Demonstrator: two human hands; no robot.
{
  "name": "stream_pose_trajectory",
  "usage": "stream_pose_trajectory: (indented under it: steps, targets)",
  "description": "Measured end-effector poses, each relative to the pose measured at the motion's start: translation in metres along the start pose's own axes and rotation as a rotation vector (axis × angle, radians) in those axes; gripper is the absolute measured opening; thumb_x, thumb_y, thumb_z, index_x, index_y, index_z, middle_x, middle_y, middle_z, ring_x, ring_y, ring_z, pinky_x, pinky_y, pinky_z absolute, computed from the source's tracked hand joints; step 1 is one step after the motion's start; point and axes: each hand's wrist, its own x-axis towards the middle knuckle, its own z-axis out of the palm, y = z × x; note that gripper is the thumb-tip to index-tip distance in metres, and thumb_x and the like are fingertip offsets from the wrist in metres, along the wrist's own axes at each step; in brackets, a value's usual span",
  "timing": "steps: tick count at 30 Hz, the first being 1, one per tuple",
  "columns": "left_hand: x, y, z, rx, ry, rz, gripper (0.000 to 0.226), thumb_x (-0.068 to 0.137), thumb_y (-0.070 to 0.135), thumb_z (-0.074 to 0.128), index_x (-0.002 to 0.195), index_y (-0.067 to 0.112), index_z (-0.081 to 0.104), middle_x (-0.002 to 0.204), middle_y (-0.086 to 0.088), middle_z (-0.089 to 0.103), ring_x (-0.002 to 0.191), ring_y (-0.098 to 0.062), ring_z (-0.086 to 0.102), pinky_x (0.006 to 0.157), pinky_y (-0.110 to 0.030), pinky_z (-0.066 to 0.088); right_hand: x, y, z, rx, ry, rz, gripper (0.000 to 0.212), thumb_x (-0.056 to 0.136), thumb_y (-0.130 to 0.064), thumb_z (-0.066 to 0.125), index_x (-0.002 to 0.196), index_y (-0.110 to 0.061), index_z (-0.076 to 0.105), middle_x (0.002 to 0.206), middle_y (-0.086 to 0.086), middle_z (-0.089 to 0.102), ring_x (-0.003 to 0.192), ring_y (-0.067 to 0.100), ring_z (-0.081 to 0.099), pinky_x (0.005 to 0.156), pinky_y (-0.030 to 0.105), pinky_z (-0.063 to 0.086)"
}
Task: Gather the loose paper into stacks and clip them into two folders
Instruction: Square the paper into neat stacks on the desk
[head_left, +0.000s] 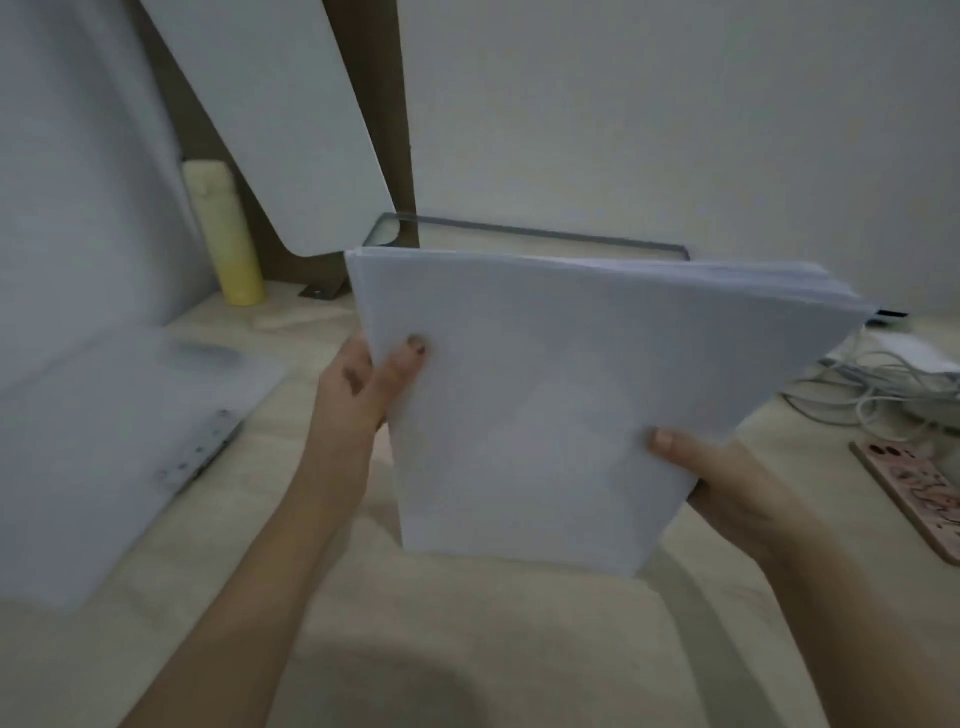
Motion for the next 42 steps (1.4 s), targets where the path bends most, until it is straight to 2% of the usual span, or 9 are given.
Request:
stream_pose_trajectory:
  steps: [6,12,17,20,24,27,31,36,42]
  targets:
    - [-0.004,-0.011,0.011,0.025,0.049,-0.073,0.066,0.014,0.073,0.077,0.064,0.030,0.074,0.069,0.018,0.073,0.065,0.002,0.069,0.053,-0.014,0.052,0.006,-0.008,0.011,0.049,0.008,-0.047,0.061,0.026,-0.050,0.088,0.083,-0.031,0.077,0.088,-0.010,0.076,0.080,0.006,0.071,0.062,0.018,0.055]
    - [0.003,0.012,0.011,0.009,0.053,0.027,0.079,0.027,0.073,0.077,0.089,0.026,0.063,0.075,0.017,0.073,0.070,-0.001,0.070,0.056,-0.015,0.053,0.005,-0.010,0.006,0.055,0.007,-0.026,0.060,0.019,-0.054,0.088,0.073,-0.028,0.077,0.075,-0.009,0.075,0.069,0.005,0.070,0.060,0.018,0.055]
    - [0.019,0.047,0.027,0.103,0.073,0.123,0.049,0.051,0.080,0.060,0.069,0.035,0.067,0.067,0.016,0.069,0.063,-0.001,0.064,0.055,-0.019,0.050,0.005,-0.009,0.008,0.048,-0.011,-0.018,0.060,0.021,-0.050,0.089,0.076,-0.029,0.077,0.081,-0.007,0.076,0.073,0.008,0.072,0.060,0.019,0.055]
    - [0.029,0.058,0.029,0.204,0.091,0.169,0.027,0.089,0.040,0.047,0.069,0.029,0.061,0.063,0.015,0.066,0.059,0.001,0.058,0.055,-0.017,0.046,0.004,-0.013,0.008,0.050,-0.021,-0.026,0.061,0.021,-0.048,0.089,0.078,-0.029,0.077,0.082,-0.005,0.076,0.074,0.010,0.072,0.060,0.021,0.055]
    - [0.031,0.062,0.029,0.256,0.058,0.204,0.028,0.093,0.008,0.037,0.081,0.024,0.056,0.064,0.015,0.068,0.063,0.002,0.060,0.054,-0.010,0.046,0.003,-0.011,0.006,0.056,-0.026,0.001,0.060,0.023,-0.041,0.090,0.081,-0.029,0.077,0.087,-0.002,0.076,0.077,0.014,0.072,0.063,0.024,0.057]
    - [0.029,0.064,0.029,0.188,0.062,0.238,0.023,0.097,0.031,0.036,0.088,0.026,0.057,0.072,0.014,0.070,0.071,-0.001,0.064,0.059,-0.015,0.047,0.001,-0.006,0.006,0.032,-0.028,0.038,0.066,0.021,-0.051,0.089,0.083,-0.032,0.076,0.090,-0.003,0.076,0.081,0.014,0.072,0.068,0.026,0.059]
    - [0.004,0.036,0.023,0.140,0.111,0.266,0.056,0.070,0.078,0.047,0.098,0.031,0.054,0.084,0.017,0.067,0.075,0.003,0.062,0.062,-0.013,0.047,-0.005,0.003,0.008,0.028,-0.038,0.076,0.066,0.023,-0.053,0.088,0.085,-0.032,0.076,0.092,-0.003,0.076,0.082,0.014,0.072,0.068,0.024,0.058]
    - [-0.009,0.014,0.024,0.101,0.155,0.156,0.021,0.079,0.042,0.054,0.098,0.033,0.056,0.082,0.025,0.070,0.075,0.006,0.066,0.059,-0.010,0.050,-0.006,-0.008,0.013,0.081,-0.004,-0.001,0.065,0.024,-0.049,0.090,0.083,-0.028,0.077,0.091,0.000,0.076,0.080,0.016,0.073,0.062,0.024,0.057]
    - [-0.024,0.000,0.016,0.108,0.123,0.107,0.023,0.070,0.035,0.065,0.091,0.029,0.061,0.078,0.024,0.072,0.072,0.004,0.068,0.056,-0.010,0.050,-0.018,0.007,0.009,0.089,0.031,0.036,0.068,0.011,-0.050,0.089,0.074,-0.026,0.078,0.078,-0.002,0.076,0.069,0.013,0.072,0.056,0.022,0.056]
